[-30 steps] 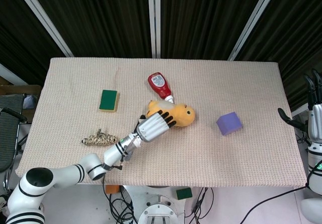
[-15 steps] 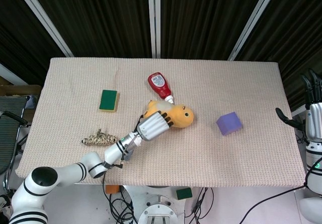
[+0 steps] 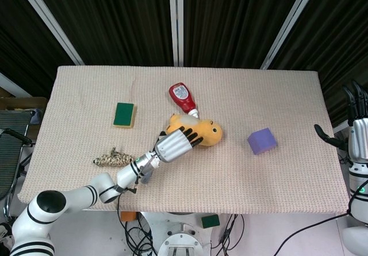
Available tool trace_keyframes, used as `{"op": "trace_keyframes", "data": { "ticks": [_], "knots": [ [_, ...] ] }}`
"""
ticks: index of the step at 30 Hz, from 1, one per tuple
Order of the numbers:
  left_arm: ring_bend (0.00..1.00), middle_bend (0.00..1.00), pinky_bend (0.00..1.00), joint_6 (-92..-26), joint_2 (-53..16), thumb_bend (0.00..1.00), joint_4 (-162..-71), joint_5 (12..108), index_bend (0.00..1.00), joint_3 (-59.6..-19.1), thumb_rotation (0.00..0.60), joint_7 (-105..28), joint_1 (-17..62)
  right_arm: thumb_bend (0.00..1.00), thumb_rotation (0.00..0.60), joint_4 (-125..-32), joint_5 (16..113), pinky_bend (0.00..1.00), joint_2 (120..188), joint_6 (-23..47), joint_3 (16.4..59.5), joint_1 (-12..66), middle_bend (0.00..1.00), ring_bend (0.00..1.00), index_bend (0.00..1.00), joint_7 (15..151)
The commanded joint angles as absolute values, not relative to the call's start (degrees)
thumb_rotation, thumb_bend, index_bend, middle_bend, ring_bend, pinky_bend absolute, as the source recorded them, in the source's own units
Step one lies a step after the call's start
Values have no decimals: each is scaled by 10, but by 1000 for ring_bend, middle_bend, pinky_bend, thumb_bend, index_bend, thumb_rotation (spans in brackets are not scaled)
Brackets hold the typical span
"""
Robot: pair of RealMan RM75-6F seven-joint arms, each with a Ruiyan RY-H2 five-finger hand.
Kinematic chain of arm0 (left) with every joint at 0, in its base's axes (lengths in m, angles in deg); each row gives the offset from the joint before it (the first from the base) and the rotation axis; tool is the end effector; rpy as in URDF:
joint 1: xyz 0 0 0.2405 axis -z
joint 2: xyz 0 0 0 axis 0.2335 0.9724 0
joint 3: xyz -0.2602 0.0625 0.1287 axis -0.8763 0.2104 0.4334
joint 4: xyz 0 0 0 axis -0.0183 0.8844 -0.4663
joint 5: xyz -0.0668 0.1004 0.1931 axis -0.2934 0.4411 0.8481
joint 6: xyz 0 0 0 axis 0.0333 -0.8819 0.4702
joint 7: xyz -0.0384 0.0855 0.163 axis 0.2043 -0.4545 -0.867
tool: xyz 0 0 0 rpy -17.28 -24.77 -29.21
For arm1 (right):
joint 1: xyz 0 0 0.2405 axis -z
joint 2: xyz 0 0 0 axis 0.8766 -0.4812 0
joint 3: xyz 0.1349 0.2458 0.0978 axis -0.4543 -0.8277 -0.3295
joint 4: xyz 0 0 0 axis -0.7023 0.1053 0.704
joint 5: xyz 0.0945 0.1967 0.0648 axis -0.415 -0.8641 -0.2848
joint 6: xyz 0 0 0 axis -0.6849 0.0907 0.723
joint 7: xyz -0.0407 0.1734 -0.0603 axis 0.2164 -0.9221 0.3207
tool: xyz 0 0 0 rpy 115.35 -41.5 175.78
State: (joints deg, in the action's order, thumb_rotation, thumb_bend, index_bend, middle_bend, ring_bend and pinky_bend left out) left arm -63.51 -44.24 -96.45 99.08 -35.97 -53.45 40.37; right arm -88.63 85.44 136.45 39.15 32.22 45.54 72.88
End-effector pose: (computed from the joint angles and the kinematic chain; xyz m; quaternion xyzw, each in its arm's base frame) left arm -0.0531 0.4003 -0.1287 -0.8126 0.0048 -0.4720 0.3419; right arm -0.2955 -0.3329 0.2332 0.5167 -0.2703 0.5743 0.5746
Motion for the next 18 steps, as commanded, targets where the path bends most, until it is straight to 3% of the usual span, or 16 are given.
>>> {"op": "trace_keyframes", "data": {
  "ticks": [1,7,12,18],
  "knots": [
    [427,427,712,-631,-443,286,-960,988,280,-357,600,-538,403,197,600,-886,854,0,1365,391,322,456,0,0,0,729],
    [461,495,740,-626,-450,290,-945,982,434,-354,600,-539,405,197,600,-883,853,0,1365,388,322,455,0,0,0,730],
    [600,642,855,-644,-466,357,-917,984,588,-355,600,-520,407,197,600,-879,851,0,1367,385,321,454,0,0,0,729],
    [658,724,907,-662,-478,392,-892,988,682,-353,600,-504,410,197,600,-877,851,0,1369,384,320,453,0,0,0,728]
  ]
}}
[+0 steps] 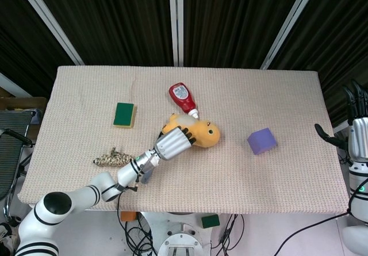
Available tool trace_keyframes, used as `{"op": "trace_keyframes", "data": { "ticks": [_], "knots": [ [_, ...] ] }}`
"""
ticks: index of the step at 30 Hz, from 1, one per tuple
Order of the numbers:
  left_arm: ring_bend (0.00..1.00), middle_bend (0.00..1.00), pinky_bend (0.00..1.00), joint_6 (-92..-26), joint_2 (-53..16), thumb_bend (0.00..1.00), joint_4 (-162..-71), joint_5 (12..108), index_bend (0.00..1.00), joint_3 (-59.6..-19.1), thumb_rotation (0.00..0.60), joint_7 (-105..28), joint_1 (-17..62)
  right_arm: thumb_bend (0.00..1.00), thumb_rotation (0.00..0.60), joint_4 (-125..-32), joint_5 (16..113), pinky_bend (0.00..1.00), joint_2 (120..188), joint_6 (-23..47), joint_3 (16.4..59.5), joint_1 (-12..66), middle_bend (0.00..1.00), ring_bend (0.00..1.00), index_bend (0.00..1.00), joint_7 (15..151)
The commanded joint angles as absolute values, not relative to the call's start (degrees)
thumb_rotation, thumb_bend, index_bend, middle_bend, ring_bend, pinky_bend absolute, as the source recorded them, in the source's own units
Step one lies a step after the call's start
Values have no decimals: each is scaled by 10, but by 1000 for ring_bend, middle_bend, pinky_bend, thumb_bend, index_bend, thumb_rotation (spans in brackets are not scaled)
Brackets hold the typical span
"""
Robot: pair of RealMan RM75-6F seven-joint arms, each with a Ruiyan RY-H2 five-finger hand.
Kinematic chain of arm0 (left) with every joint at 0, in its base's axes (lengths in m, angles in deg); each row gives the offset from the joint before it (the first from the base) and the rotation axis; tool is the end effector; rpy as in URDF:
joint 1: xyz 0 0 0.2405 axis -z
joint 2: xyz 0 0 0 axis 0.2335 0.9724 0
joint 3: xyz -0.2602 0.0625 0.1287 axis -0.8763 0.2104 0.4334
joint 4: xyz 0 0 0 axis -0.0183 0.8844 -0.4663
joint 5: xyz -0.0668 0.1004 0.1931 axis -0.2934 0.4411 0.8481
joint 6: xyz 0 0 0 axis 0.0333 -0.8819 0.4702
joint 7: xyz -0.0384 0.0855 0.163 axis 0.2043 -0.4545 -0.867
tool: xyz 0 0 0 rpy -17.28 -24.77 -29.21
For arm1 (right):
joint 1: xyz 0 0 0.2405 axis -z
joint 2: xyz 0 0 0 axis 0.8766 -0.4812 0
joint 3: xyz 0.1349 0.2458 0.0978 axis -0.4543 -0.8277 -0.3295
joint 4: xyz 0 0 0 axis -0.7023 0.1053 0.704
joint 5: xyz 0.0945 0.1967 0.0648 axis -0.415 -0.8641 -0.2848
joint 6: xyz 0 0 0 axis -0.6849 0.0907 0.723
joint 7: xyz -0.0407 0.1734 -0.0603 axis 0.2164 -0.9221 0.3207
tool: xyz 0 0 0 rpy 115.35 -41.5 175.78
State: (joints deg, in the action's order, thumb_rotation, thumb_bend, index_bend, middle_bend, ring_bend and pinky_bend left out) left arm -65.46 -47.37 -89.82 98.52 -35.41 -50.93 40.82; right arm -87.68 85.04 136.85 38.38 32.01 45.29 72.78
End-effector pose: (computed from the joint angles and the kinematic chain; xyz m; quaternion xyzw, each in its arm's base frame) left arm -0.0577 0.4087 -0.1351 -0.8059 0.0058 -0.4747 0.3539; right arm -0.2986 -0.3365 0.2320 0.5172 -0.2723 0.5700 0.5774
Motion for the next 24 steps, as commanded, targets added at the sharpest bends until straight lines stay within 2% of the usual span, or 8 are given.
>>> {"op": "trace_keyframes", "data": {
  "ticks": [1,4,7,11,13,15,18,24],
  "knots": [
    [656,727,907,-666,-478,394,-890,989,683,-352,600,-502,409,197,600,-877,852,0,1369,384,320,453,0,0,0,728],
    [646,709,904,-675,-479,393,-886,991,657,-349,600,-495,409,197,600,-878,854,0,1369,385,321,453,0,0,0,728],
    [582,629,858,-675,-473,375,-892,990,537,-346,600,-492,408,197,600,-879,855,0,1368,386,323,455,0,0,0,729],
    [290,289,597,-664,-451,275,-921,979,161,-346,600,-509,399,198,600,-880,855,0,1369,383,326,455,0,0,0,732],
    [183,154,496,-661,-436,230,-945,969,82,-350,600,-524,393,197,600,-881,855,0,1370,381,327,455,0,0,0,736],
    [131,90,443,-664,-420,200,-971,963,66,-353,600,-540,386,197,600,-883,858,0,1370,381,328,454,0,0,0,739],
    [114,72,409,-684,-384,149,-1037,955,63,-354,600,-583,361,197,600,-886,862,0,1371,386,329,456,0,0,0,743],
    [101,88,386,-820,-248,59,-1249,925,73,-339,600,-697,228,196,600,-876,863,0,1362,383,354,478,0,0,0,743]
  ]
}}
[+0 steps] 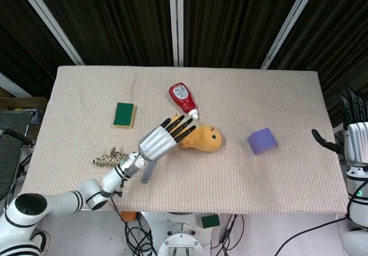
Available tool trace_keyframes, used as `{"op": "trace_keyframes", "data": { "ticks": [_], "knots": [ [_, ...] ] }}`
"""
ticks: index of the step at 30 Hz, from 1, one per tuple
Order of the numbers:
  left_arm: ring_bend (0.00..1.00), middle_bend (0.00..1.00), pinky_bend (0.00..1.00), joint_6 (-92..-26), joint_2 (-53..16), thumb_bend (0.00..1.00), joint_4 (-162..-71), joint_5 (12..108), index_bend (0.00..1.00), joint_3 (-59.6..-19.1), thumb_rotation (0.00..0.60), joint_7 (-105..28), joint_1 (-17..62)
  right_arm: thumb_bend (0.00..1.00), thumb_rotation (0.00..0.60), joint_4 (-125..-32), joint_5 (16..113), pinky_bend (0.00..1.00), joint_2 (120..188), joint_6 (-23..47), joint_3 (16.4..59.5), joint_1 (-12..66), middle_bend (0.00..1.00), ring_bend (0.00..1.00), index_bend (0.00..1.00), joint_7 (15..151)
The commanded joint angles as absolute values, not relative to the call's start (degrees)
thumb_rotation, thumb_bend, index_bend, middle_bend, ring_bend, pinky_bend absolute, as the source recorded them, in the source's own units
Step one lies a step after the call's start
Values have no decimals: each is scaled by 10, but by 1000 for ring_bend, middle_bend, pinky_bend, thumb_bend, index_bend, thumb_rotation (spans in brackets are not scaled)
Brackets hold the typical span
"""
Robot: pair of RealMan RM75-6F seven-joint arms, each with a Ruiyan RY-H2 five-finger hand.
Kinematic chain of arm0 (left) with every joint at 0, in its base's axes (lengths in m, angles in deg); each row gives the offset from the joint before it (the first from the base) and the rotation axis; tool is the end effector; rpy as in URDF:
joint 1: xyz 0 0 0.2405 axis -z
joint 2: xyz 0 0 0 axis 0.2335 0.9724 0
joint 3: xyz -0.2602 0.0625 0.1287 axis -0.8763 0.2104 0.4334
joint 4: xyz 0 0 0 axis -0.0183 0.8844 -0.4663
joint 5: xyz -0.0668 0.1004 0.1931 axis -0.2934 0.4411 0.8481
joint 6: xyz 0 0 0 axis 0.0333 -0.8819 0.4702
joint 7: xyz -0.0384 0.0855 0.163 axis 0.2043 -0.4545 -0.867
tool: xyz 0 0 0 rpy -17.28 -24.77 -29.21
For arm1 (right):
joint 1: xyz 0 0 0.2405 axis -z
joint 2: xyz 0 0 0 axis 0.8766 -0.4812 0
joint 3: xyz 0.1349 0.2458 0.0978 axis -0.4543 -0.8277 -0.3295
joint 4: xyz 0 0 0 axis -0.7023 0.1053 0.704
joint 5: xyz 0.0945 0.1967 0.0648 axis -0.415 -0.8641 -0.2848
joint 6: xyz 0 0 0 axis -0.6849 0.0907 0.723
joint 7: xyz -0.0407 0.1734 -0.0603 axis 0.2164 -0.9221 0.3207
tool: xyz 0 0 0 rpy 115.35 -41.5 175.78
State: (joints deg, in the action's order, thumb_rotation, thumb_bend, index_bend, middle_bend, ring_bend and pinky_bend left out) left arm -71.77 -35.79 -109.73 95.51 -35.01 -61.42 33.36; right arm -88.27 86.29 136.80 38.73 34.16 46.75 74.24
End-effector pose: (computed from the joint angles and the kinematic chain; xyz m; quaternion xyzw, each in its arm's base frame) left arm -0.0884 0.3850 -0.0655 -0.7678 -0.0169 -0.4932 0.4086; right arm -0.3062 -0.3224 0.2219 0.5322 -0.2789 0.5501 0.5800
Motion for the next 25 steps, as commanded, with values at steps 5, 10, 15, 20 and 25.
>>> {"op": "trace_keyframes", "data": {
  "ticks": [5,10,15,20,25],
  "knots": [
    [93,99,310,-880,-121,51,-1373,854,88,-297,600,-657,111,195,600,-880,850,0,1344,362,395,513,0,0,0,768],
    [50,61,232,-914,-44,14,-1392,795,87,-264,491,-577,18,195,600,-888,839,0,1325,342,447,555,0,0,0,837],
    [42,42,225,-923,-25,8,-1345,785,86,-246,403,-492,-41,199,600,-880,848,0,1314,336,474,577,0,0,0,843],
    [40,36,211,-925,-12,8,-1309,787,85,-233,360,-450,-82,203,600,-869,852,0,1309,352,475,592,0,0,0,844],
    [40,35,209,-924,-2,8,-1300,817,85,-230,357,-425,-95,207,600,-854,862,0,1317,355,473,592,0,0,0,839]
  ]
}}
